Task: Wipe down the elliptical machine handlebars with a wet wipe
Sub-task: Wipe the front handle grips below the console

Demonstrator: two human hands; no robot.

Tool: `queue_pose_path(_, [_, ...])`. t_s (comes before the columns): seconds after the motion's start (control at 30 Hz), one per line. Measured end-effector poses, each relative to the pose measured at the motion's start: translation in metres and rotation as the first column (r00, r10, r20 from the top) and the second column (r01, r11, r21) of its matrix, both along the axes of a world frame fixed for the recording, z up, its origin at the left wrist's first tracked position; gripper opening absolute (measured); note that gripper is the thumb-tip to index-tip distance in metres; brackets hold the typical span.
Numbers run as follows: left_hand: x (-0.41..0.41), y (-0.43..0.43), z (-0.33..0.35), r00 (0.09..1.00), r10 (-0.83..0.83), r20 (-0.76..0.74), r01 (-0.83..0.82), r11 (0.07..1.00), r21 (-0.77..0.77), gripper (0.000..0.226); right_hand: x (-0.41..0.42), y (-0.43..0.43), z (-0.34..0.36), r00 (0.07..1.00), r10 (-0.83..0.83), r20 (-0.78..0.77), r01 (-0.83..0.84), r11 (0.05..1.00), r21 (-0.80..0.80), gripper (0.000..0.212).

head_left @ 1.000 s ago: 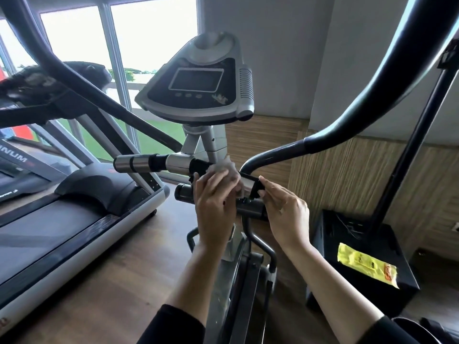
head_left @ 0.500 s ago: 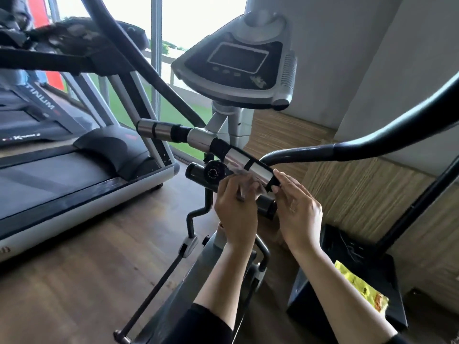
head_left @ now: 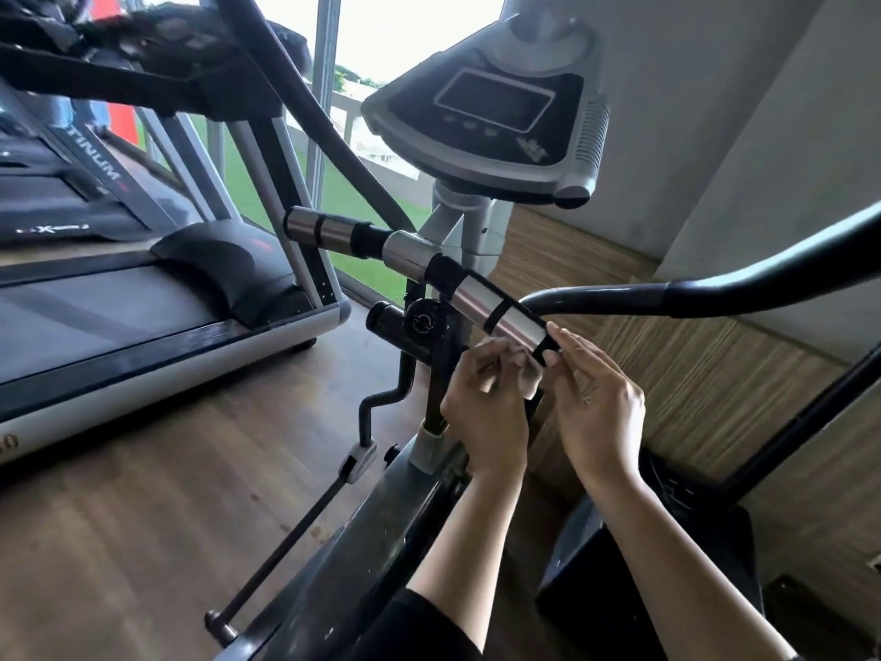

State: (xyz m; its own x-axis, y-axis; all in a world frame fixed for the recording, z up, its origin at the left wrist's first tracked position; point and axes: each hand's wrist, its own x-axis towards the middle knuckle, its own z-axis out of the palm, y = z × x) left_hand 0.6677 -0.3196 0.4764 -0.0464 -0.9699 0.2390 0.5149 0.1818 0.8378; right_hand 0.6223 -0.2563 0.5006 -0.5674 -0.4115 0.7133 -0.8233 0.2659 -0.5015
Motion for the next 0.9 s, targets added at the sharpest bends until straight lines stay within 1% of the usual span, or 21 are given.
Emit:
queue_pose_path(0.07, [-0.002, -0.004, 0.0, 0.998, -0.042, -0.042, 0.045, 0.996, 0.078, 0.021, 0.0, 0.0, 0.001, 1.0, -0.012, 0.0, 0.012, 1.0, 0.02, 0.029])
queue_pose_path(0.13, [-0.003, -0.008, -0.001, 0.998, -0.041, -0.044, 0.046, 0.992, 0.114, 0.026, 0.0, 0.0, 0.001, 1.0, -0.025, 0.005, 0.024, 0.999, 0.034, 0.029])
queue_pose_path(0.27, [0.0, -0.002, 0.002, 0.996, -0.068, -0.063, 0.075, 0.99, 0.121, 0.016, 0.002, -0.001, 0.0, 0.999, -0.046, 0.0, 0.046, 0.998, 0.038, 0.03])
queue_pose_path(0.37, [-0.001, -0.015, 0.007, 0.994, -0.037, -0.104, 0.058, 0.976, 0.209, 0.011, 0.003, -0.002, 0.002, 0.999, -0.049, -0.015, 0.05, 0.998, 0.044, 0.03])
queue_pose_path(0.43, [-0.004, -0.028, 0.011, 0.98, -0.033, -0.196, 0.084, 0.963, 0.255, 0.01, 0.003, -0.003, 0.002, 0.999, -0.045, -0.027, 0.046, 0.998, 0.051, 0.03])
queue_pose_path(0.47, [-0.006, -0.03, 0.012, 0.975, -0.043, -0.219, 0.103, 0.957, 0.271, 0.011, 0.003, -0.003, 0.002, 0.999, -0.041, -0.027, 0.043, 0.998, 0.053, 0.03])
queue_pose_path(0.53, [-0.007, -0.023, 0.013, 0.978, -0.049, -0.201, 0.112, 0.943, 0.314, 0.013, 0.002, -0.003, 0.003, 0.999, -0.036, -0.025, 0.037, 0.998, 0.053, 0.03])
queue_pose_path(0.63, [-0.008, -0.008, 0.011, 0.982, -0.088, -0.165, 0.135, 0.945, 0.298, 0.012, 0.002, -0.004, 0.003, 0.999, -0.028, -0.025, 0.03, 0.998, 0.059, 0.03])
queue_pose_path(0.77, [-0.006, -0.027, 0.022, 0.981, -0.029, -0.19, 0.081, 0.96, 0.267, 0.012, 0.002, -0.004, 0.003, 0.999, -0.026, -0.024, 0.028, 0.998, 0.058, 0.03])
queue_pose_path(0.9, [-0.004, -0.02, 0.02, 0.981, -0.049, -0.187, 0.09, 0.971, 0.221, 0.014, 0.002, -0.004, 0.002, 0.999, -0.035, -0.02, 0.036, 0.997, 0.062, 0.03])
